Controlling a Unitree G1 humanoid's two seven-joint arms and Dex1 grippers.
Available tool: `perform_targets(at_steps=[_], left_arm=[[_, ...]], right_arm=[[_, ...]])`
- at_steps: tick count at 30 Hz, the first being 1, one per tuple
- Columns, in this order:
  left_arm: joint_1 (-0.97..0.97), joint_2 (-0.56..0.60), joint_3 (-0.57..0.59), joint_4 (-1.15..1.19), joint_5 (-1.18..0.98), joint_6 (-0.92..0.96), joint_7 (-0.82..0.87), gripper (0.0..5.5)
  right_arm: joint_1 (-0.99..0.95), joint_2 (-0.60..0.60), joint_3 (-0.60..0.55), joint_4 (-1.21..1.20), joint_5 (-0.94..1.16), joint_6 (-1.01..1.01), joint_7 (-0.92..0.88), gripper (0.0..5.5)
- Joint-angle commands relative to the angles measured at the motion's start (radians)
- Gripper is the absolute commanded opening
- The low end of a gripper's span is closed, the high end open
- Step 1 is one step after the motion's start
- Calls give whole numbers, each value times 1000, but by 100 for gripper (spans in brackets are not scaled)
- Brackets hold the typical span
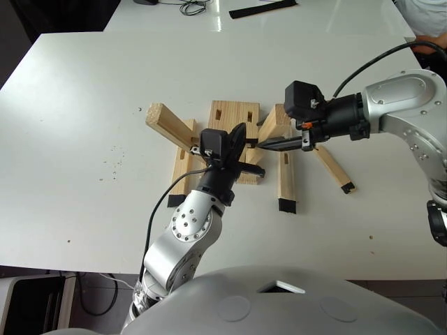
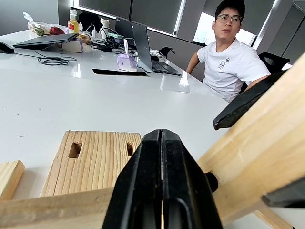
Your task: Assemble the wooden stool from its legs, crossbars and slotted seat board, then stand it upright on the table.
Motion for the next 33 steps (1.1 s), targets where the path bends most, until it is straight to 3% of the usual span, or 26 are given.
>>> perform_targets(at_steps=[1, 5, 9, 11, 14, 17, 19, 20, 24, 27, 31, 33], left_arm=[[32, 9, 13, 105, 8, 59, -34, 0], [-63, -58, 149, -31, -36, 15, -27, 0], [-321, -79, 364, -241, -235, 42, -4, 0], [-471, -20, 466, -268, -383, 6, 49, 0], [-651, 207, 708, -269, -688, -94, 155, 0], [-524, 430, 1060, -257, -938, -146, 257, 0], [-258, 448, 1211, -217, -960, -91, 223, 0], [-108, 425, 1228, -196, -938, -54, 163, 0], [221, 387, 1096, -128, -749, -1, -24, 0], [122, 408, 836, -7, -586, -25, -116, 0], [-59, 286, 302, -107, -472, 8, -260, 0], [-43, 265, 207, -165, -459, 4, -278, 0]], right_arm=[[15, 34, 75, 7, -24, -47, 18, 201], [47, 15, 89, 20, -59, -71, 14, 201], [60, 7, 59, 18, -56, -61, -6, 201], [61, 15, 41, 17, -49, -48, -21, 201], [69, 19, 7, 12, -38, -19, -51, 201], [82, 9, -25, 3, -24, 5, -70, 201], [86, 6, -35, 1, -21, 15, -78, 201], [84, 7, -33, 5, -22, 14, -79, 201], [66, 16, -18, 20, -25, 8, -72, 201], [58, 10, -10, 26, -27, 1, -58, 201], [25, -1, 13, 57, -41, -37, -13, 201], [11, -4, 21, 65, -39, -44, 10, 201]])
